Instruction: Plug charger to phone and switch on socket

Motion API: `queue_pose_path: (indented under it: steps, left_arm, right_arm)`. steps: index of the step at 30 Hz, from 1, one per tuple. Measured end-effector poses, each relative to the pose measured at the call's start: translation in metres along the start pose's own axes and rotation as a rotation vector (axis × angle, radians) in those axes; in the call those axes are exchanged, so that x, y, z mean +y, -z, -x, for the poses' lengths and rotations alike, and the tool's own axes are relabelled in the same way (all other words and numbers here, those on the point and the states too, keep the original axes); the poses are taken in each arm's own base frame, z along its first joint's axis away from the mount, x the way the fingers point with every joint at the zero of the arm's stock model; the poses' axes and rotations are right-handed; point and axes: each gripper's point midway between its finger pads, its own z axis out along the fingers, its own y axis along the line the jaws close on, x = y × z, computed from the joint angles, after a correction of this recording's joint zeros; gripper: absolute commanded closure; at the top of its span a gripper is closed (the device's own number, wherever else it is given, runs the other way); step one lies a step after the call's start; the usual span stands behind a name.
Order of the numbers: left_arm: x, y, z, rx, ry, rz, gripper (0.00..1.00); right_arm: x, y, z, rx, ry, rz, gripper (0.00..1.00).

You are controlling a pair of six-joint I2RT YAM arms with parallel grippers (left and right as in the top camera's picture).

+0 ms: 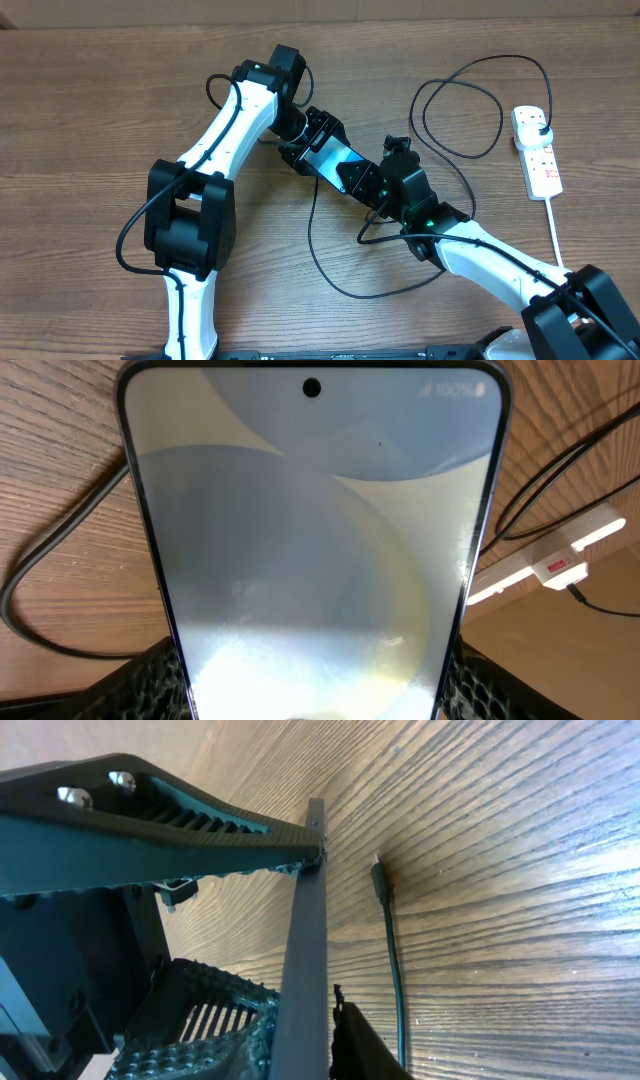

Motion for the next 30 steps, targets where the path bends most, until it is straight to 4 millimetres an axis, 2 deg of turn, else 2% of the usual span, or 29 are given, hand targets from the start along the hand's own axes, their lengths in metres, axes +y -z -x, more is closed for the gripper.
queue_pose_path:
  steps: [4,8,9,11,13,19,24,26,30]
  left_arm:
    - [0.0,0.0,0.0,0.0,0.0,0.0,0.58]
    - [-0.001,0.001,0.0,-0.001,-0.002,-0.002,0.49]
    - [-0.001,0.001,0.0,-0.001,-0.003,-0.003,0.44]
    - [-0.002,0.001,0.0,-0.004,-0.004,-0.004,0.19]
    - [-0.002,0.002,0.001,-0.006,-0.004,-0.006,0.01]
    - [-0.005,0.002,-0.002,0.009,-0.002,-0.017,0.0]
    - [-0.014,0.002,0.002,-0.006,-0.056,-0.053,0.0]
    - [-0.03,0.006,0.007,-0.022,-0.225,-0.12,0.0]
    - [-0.059,0.019,0.01,-0.023,-0.458,-0.267,0.0]
  right_arm:
    - [0.001,0.0,0.0,-0.002,-0.001,0.005,0.96]
    - [0.001,0.0,0.0,-0.002,-0.009,0.005,0.96]
    - [0.002,0.0,0.001,-0.002,-0.01,0.008,0.96]
    - [0.003,-0.001,0.001,-0.002,-0.015,0.014,0.96]
    - [0.004,-0.001,0.002,-0.007,-0.02,0.021,0.96]
    - [0.015,-0.001,0.004,-0.009,-0.061,0.066,0.96]
    - [0.015,-0.001,0.006,-0.011,-0.086,0.07,0.96]
    - [0.007,0.002,0.023,-0.032,-0.127,0.068,0.96]
    - [0.0,0.008,0.05,-0.065,-0.182,0.085,0.96]
